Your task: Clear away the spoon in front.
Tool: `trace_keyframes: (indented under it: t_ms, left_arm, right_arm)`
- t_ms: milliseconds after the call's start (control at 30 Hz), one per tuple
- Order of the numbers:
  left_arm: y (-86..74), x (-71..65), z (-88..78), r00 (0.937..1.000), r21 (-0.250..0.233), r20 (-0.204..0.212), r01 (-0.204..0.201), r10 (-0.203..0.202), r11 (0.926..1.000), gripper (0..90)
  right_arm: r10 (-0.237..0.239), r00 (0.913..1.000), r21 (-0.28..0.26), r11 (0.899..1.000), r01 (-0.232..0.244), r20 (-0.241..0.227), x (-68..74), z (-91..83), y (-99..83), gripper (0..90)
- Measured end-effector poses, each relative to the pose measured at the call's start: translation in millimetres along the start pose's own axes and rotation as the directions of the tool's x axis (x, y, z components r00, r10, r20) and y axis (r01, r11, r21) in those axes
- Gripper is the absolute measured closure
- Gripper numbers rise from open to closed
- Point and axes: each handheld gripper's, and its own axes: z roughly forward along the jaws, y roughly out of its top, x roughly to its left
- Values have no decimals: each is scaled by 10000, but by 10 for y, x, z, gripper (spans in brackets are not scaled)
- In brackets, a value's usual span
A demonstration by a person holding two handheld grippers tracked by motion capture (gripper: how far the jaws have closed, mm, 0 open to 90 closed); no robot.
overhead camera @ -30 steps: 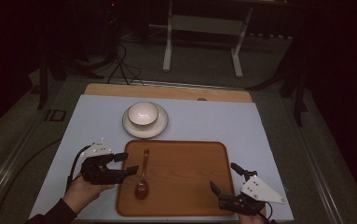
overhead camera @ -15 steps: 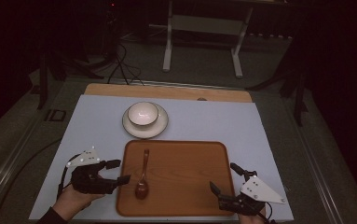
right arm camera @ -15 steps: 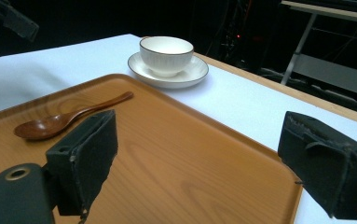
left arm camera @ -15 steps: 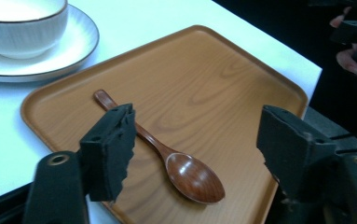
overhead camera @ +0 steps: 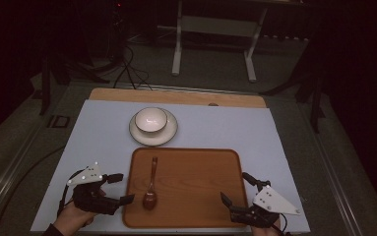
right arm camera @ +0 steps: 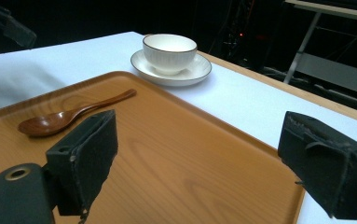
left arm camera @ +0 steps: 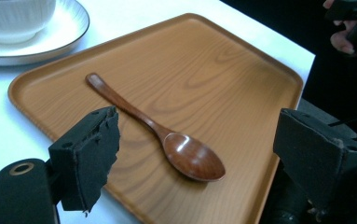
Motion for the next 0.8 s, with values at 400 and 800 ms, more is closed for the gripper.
trace_keyframes:
  t_ms: [400,800]
  left_arm:
    - [-122,71,39,9977,-546,-333,-609,591,9967,15]
    - [-151,117,88,9965,-1230,-403,-779,735,9893,16]
  right_arm:
    - [106,9999,125,9999,-104,-123,-21,36,-24,119]
    - [173,9998,257,9995,-170,-101,-61,62,-57,119]
